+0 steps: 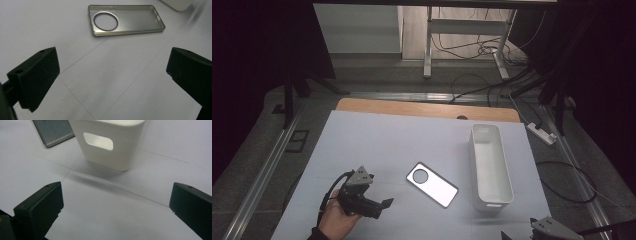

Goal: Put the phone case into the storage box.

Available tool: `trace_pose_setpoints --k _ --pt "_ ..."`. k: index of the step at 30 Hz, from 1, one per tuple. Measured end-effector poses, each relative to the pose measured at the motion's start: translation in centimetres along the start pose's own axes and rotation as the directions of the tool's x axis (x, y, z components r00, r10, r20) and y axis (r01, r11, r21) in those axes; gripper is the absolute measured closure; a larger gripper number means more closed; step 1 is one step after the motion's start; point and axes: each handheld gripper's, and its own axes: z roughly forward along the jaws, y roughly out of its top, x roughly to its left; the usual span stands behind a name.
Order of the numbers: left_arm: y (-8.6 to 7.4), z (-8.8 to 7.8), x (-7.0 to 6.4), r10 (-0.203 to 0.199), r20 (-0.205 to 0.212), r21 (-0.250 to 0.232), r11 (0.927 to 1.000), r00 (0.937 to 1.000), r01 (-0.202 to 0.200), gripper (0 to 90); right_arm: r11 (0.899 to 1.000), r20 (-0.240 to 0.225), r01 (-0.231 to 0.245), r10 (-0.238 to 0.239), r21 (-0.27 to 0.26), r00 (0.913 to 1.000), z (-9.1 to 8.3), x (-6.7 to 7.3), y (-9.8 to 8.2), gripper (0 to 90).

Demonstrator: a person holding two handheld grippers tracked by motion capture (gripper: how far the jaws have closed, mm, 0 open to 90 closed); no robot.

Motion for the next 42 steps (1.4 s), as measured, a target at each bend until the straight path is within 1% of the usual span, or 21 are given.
trace_pose_setpoints --k 2,7,13,18,24,26,27,30,35,38,40,42 --pt "0.2 0.2 0.0 0.001 0.003 0.002 1.0000 1.0000 -0.001 0.0 1.000 0.000 0.000 0.000 0.000 1.0000 0.0 0.0 0.0 0.0" --pt "1.2 1.1 -0.3 0.015 0.016 0.009 0.9998 0.9998 -0.015 0.0 1.000 -0.002 0.001 -0.001 0.001 1.0000 0.0 0.0 0.0 0.0" --pt "2.4 2.1 -0.5 0.041 0.038 0.018 0.9990 0.9985 -0.041 0.0 1.000 -0.003 0.005 -0.005 0.006 1.0000 0.0 0.0 0.0 0.0" --pt "3.1 2.8 -0.7 0.065 0.045 0.026 0.9975 0.9969 -0.066 0.0 1.000 -0.003 0.006 -0.006 0.007 1.0000 0.0 0.0 0.0 0.0" --pt "4.3 3.7 -1.1 0.081 0.052 0.032 0.9961 0.9954 -0.082 0.0 1.000 -0.005 0.007 -0.007 0.009 1.0000 0.1 0.0 0.0 0.0" --pt "4.7 4.1 -1.2 0.096 0.052 0.035 0.9946 0.9940 -0.098 0.0 1.000 -0.005 0.007 -0.007 0.010 1.0000 0.1 0.0 0.0 0.0" --pt "4.8 4.2 -1.3 0.094 0.051 0.035 0.9948 0.9942 -0.096 0.0 1.000 -0.005 0.007 -0.007 0.010 1.0000 0.1 0.0 0.0 0.0" --pt "5.6 5.0 -1.7 0.123 0.053 0.054 0.9905 0.9910 -0.126 0.0 1.000 -0.006 0.008 -0.008 0.009 1.0000 0.1 0.0 0.0 0.0" --pt "6.4 6.1 -2.1 0.147 0.061 0.069 0.9861 0.9872 -0.151 0.0 1.000 -0.008 0.007 -0.007 0.010 0.9999 0.1 0.0 0.0 0.0" --pt "6.9 6.7 -2.4 0.152 0.074 0.073 0.9848 0.9856 -0.158 0.0 1.000 -0.009 0.007 -0.007 0.011 0.9999 0.1 0.0 0.0 0.0" --pt "7.2 7.1 -2.6 0.146 0.076 0.073 0.9857 0.9863 -0.152 0.0 1.000 -0.009 0.007 -0.007 0.012 0.9999 0.1 0.0 0.0 0.0" --pt "7.5 7.4 -2.8 0.151 0.082 0.079 0.9843 0.9851 -0.157 0.0 1.000 -0.009 0.007 -0.007 0.013 0.9999 0.1 0.0 0.0 0.0"
